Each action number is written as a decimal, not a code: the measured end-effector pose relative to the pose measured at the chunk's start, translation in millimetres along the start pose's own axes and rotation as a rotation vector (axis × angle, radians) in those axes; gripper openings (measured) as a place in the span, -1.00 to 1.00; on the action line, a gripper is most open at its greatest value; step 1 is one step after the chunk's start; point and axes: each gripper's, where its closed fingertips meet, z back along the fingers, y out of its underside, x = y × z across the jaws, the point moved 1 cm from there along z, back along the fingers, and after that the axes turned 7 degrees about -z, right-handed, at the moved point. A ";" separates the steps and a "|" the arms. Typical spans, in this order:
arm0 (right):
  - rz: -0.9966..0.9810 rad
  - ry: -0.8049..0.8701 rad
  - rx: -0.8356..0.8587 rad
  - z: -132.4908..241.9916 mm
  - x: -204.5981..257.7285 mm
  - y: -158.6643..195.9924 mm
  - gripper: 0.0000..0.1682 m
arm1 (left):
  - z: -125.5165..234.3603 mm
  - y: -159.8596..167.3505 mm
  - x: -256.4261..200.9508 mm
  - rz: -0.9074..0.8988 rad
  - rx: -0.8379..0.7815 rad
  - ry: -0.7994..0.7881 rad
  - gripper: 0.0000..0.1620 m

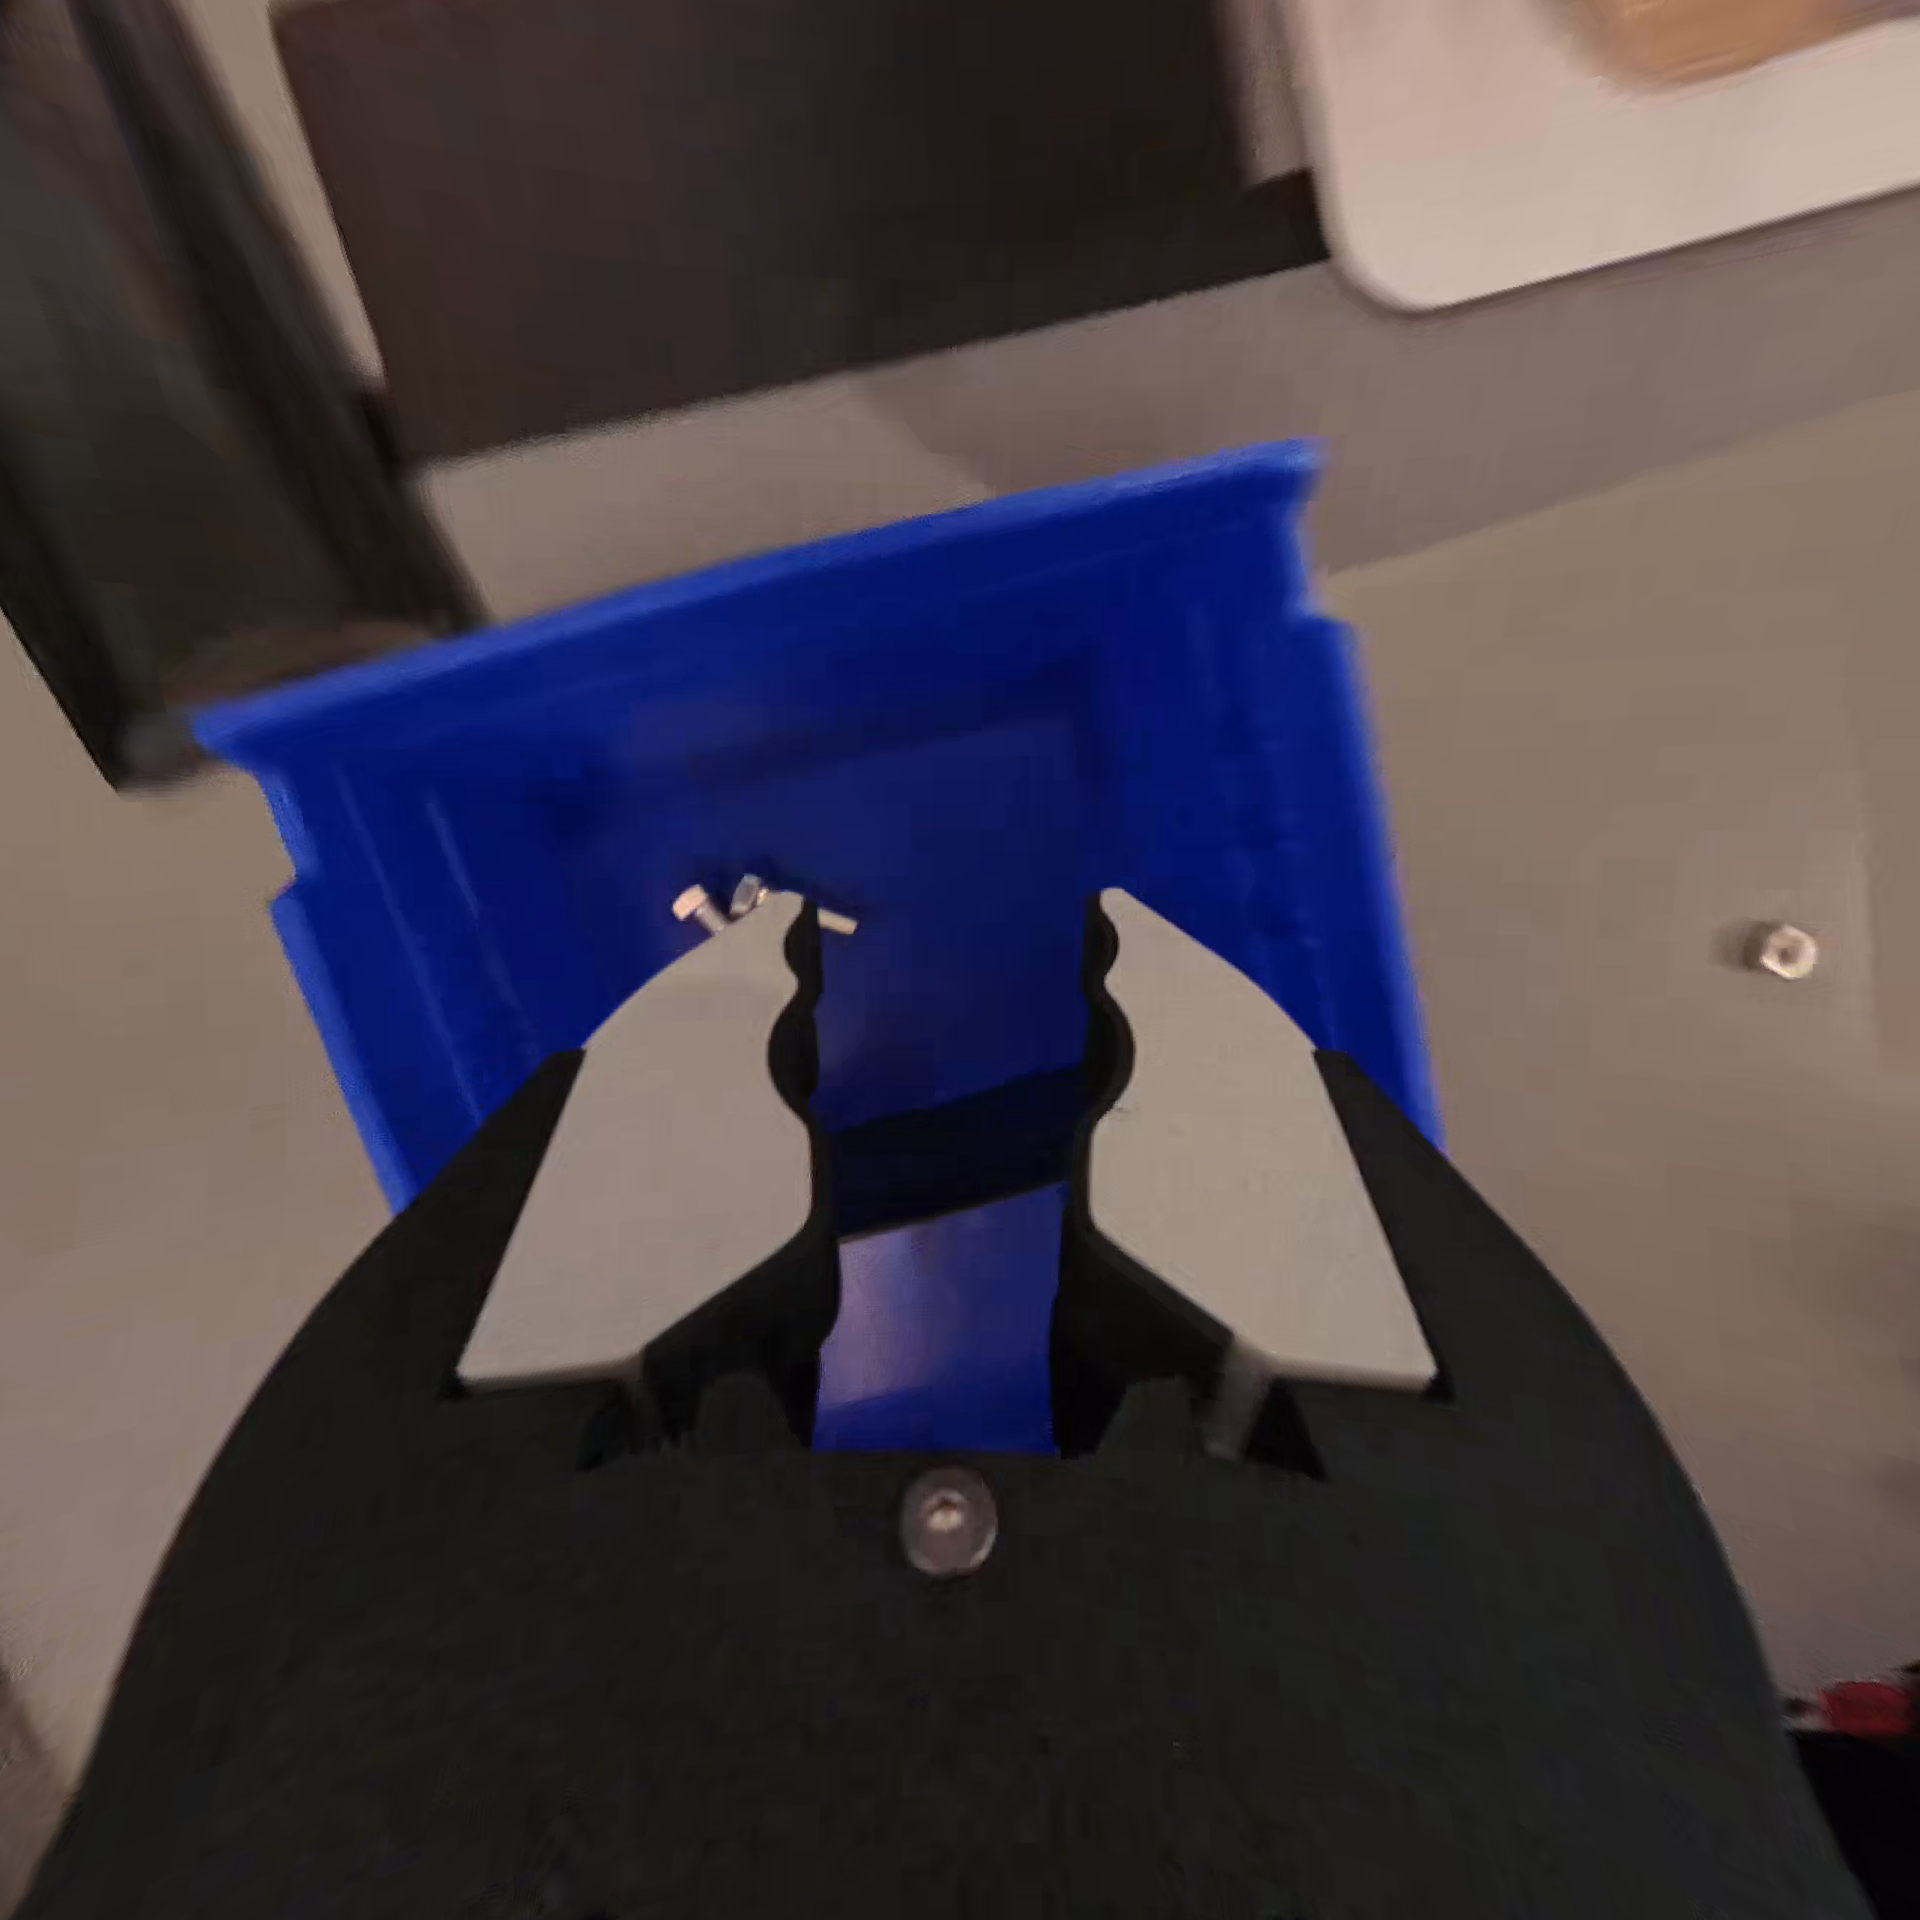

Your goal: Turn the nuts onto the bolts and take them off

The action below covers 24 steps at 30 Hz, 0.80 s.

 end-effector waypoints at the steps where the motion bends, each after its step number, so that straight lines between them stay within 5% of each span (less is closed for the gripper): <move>1: 0.007 -0.001 0.004 -0.7 1.3 0.8 -0.60 | -14.4 7.6 12.3 0.057 0.045 0.000 -0.43; 10: 0.094 0.022 0.045 -1.2 7.0 7.5 -0.61 | -78.6 46.8 59.1 0.230 0.316 -0.088 -0.49; 24: 0.118 0.031 0.073 -0.7 7.7 11.6 -0.63 | -93.0 60.6 53.0 0.217 0.362 -0.100 -0.76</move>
